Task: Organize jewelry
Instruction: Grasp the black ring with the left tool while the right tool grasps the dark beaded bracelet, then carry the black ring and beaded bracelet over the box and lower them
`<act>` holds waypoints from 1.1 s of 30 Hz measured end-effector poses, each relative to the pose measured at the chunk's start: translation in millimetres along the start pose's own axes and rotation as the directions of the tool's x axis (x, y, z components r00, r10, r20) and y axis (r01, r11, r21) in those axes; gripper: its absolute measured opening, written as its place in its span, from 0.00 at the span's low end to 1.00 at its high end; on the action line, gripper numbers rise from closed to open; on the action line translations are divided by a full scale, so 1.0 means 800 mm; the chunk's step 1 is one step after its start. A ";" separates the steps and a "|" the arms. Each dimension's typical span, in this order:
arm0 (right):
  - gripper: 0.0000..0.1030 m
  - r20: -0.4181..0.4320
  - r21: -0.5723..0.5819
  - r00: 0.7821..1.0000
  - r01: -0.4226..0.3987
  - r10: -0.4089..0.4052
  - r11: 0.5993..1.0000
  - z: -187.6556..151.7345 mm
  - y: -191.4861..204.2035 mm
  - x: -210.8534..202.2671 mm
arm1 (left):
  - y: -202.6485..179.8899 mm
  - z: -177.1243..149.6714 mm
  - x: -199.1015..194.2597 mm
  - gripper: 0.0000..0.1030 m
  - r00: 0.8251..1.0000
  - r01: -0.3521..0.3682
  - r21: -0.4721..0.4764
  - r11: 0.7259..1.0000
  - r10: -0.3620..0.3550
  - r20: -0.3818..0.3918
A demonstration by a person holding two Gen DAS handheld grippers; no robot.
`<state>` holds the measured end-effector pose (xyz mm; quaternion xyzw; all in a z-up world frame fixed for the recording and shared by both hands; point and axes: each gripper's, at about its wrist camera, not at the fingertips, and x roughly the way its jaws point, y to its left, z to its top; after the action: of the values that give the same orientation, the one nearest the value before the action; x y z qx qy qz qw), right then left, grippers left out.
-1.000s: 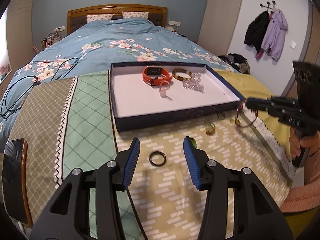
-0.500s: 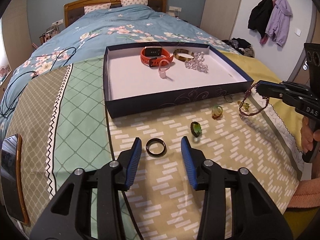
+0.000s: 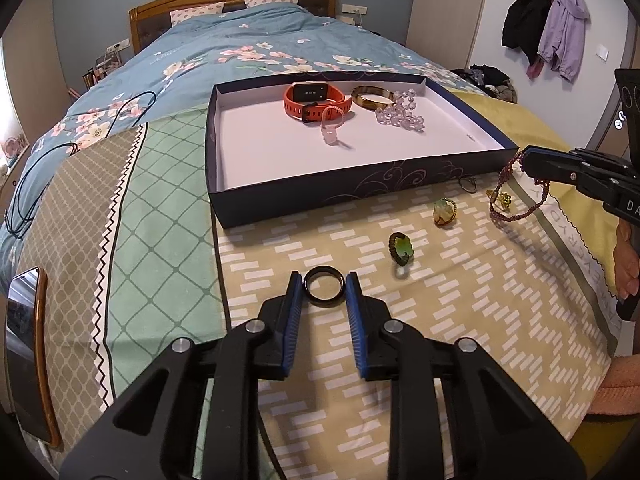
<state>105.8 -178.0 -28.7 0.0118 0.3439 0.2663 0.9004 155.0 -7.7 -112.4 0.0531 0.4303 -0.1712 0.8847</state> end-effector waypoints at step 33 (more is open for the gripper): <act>0.02 0.088 -0.038 0.996 -0.009 0.012 0.999 0.066 -0.011 0.010 | -0.014 0.082 -0.028 0.22 0.986 0.054 0.036 0.998 -0.059 0.154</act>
<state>147.8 -173.0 5.2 0.0087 0.2986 0.2767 0.9134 187.5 -28.0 -53.4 0.0415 0.3587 -0.2065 0.9094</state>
